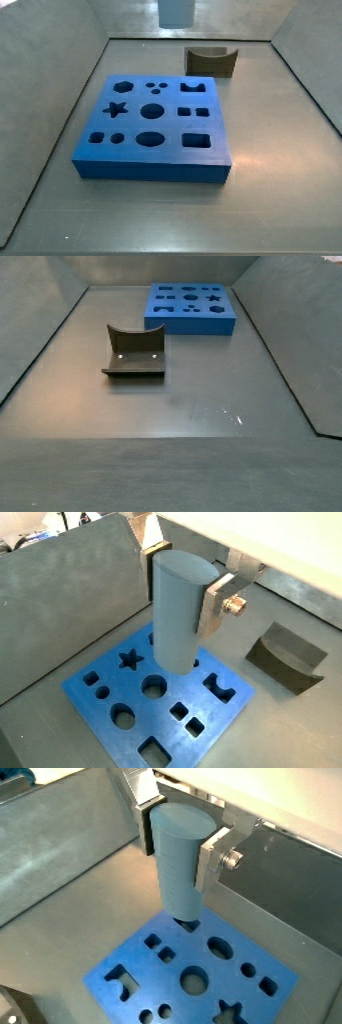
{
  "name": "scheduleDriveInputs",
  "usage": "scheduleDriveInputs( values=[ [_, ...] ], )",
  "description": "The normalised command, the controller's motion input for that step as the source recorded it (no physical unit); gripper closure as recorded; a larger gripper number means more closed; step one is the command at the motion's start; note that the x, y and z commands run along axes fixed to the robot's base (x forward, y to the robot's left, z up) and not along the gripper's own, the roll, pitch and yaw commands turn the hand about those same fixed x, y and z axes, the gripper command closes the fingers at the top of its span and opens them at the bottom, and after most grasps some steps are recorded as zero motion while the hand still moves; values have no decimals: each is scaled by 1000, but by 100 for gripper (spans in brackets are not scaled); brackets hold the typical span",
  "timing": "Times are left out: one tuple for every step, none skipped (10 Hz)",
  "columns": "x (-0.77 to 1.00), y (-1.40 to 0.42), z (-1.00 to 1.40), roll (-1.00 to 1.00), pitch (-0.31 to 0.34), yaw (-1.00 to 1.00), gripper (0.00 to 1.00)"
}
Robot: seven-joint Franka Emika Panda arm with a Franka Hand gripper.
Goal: Insert the oval object.
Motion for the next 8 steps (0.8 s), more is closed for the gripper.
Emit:
scheduleDriveInputs(
  values=[
    [-37, -497, -1000, 164, -54, -246, 100],
    [0, -514, -1000, 166, -51, -291, 100],
    [0, -494, -1000, 174, -50, -291, 100],
    [0, -471, -1000, 191, -44, -303, 100],
    [0, -511, -1000, 166, -47, -300, 100],
    [-51, -477, -1000, 170, -50, -240, 100],
    [-291, -266, -871, 246, -27, -26, 100],
    [-283, 0, -849, 204, 0, 0, 100]
  ],
)
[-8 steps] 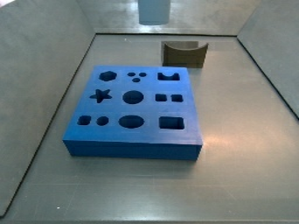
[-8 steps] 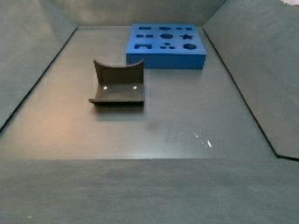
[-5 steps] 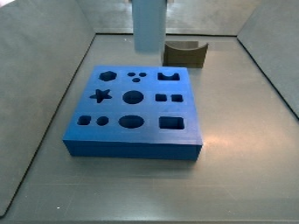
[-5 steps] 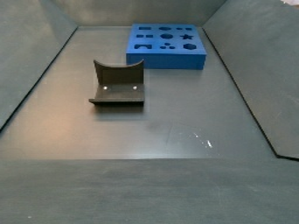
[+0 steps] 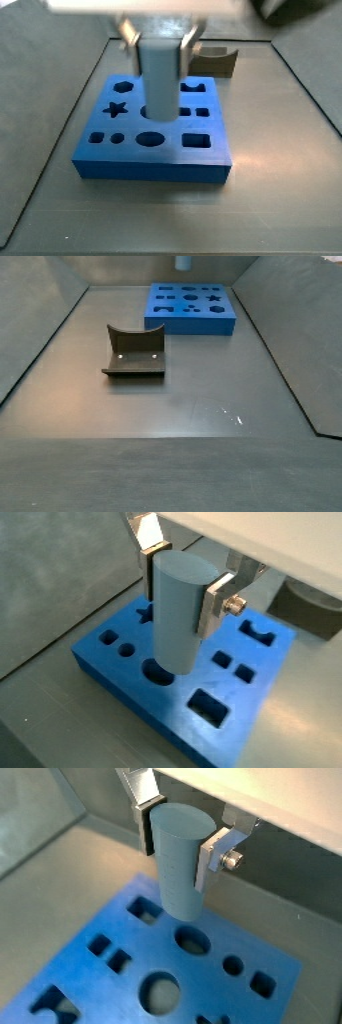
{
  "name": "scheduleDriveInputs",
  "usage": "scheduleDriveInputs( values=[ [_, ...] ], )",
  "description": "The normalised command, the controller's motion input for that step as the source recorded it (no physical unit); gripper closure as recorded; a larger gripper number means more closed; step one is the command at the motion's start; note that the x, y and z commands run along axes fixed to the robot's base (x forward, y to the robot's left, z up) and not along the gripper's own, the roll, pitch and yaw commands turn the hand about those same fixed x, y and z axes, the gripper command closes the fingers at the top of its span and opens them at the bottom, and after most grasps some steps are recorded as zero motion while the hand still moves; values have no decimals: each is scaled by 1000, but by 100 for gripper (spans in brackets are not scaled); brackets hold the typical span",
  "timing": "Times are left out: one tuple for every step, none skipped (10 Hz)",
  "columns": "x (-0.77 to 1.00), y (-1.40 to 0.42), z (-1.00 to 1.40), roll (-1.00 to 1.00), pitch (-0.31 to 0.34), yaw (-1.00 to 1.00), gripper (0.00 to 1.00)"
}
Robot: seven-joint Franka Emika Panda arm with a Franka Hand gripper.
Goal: Insert the oval object.
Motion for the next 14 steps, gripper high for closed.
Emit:
scheduleDriveInputs(
  values=[
    [-177, 57, -671, 144, 0, 0, 100],
    [-174, 40, -614, 91, 0, 0, 100],
    [-134, 34, -531, 14, 0, 0, 100],
    [-71, 6, -560, 13, 0, 0, 100],
    [0, 0, -571, 0, 0, 0, 100],
    [0, 0, -580, 29, 0, 0, 100],
    [209, 0, -606, 0, 0, 0, 100],
    [466, 0, -717, 0, 13, -3, 100],
    [291, 0, -783, 27, 0, -46, 100],
    [86, 0, -800, 57, -71, -51, 100],
    [0, -11, -843, 111, -183, -66, 100],
    [-69, -40, -737, 107, -250, -40, 100],
    [-63, 0, -711, 106, -260, 0, 100],
    [0, -37, -669, 74, -281, 0, 100]
  ],
)
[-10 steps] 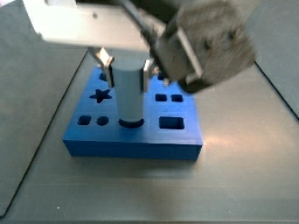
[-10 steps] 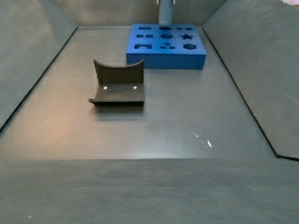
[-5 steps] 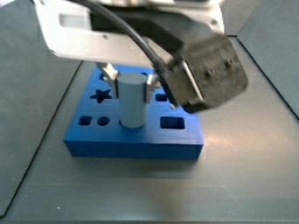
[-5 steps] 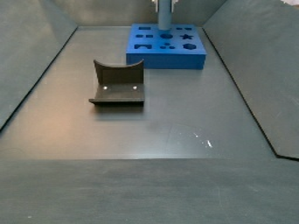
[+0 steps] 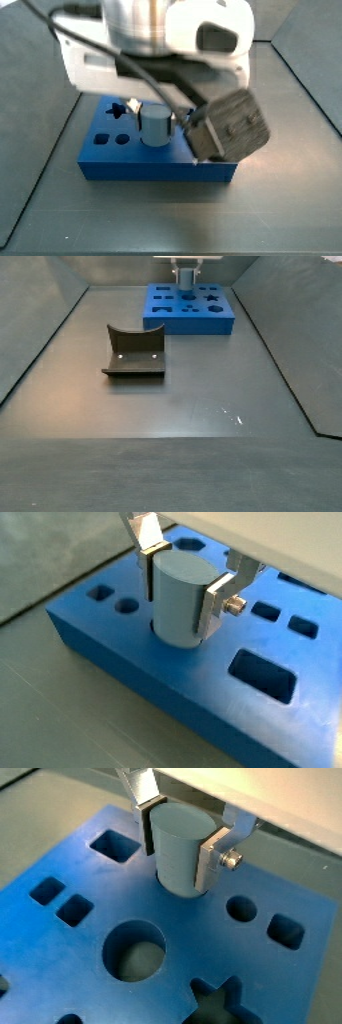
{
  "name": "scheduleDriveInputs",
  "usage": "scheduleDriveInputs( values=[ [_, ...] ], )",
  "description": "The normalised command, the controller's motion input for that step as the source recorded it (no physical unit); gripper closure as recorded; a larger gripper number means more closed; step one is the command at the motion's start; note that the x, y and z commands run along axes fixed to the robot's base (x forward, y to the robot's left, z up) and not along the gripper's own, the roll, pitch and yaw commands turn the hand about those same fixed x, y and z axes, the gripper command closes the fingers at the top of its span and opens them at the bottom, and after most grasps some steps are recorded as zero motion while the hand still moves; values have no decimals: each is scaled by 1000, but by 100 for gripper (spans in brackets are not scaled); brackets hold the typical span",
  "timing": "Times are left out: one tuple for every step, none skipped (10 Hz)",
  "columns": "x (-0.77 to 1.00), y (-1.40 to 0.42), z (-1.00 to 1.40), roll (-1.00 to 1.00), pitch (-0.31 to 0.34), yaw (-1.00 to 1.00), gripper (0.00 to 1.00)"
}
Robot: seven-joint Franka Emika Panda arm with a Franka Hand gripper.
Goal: Insert the oval object.
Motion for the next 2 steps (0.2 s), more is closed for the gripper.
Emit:
scheduleDriveInputs(
  values=[
    [31, 0, -226, -13, -76, 0, 100],
    [69, 54, 0, -60, 53, 0, 100]
  ],
)
